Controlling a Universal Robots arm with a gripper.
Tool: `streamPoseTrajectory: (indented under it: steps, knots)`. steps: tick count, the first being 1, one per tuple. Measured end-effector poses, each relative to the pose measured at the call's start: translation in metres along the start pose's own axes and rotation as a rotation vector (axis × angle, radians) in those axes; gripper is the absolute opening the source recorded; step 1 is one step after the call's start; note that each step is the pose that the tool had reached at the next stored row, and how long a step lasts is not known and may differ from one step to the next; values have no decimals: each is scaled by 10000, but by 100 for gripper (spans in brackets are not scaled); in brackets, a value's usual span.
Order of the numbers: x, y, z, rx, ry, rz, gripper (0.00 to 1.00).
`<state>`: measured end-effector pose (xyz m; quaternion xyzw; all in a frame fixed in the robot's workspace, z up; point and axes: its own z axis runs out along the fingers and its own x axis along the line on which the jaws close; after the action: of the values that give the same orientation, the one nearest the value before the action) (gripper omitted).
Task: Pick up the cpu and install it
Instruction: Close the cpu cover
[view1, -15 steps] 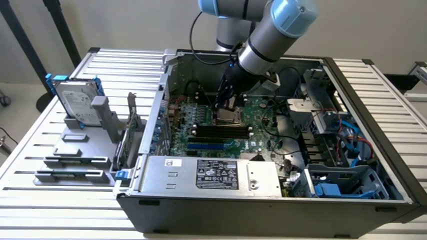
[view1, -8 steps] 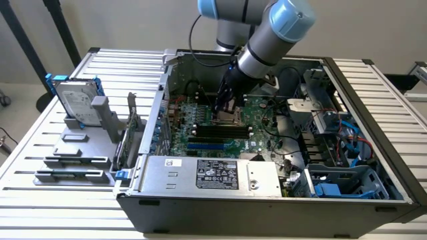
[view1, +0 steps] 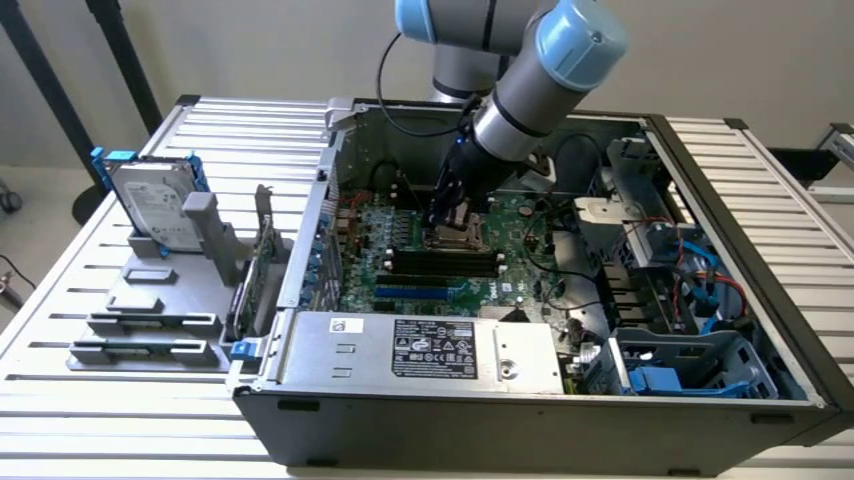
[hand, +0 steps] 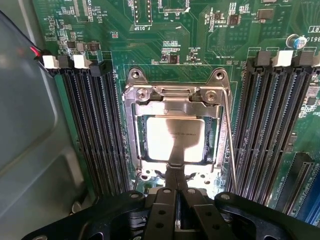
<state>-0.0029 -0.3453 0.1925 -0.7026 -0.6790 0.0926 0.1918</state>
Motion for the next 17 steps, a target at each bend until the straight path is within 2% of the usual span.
streamPoseTrajectory:
  steps: [5, 9, 13, 17]
  knots:
    - [0, -5, 3, -6, 9, -4, 11]
    - [2, -49, -85, 14, 44, -10, 11]
    - [-25, -123, -130, 36, 86, -26, 11]
    - [-53, -238, -139, 37, 108, -36, 11]
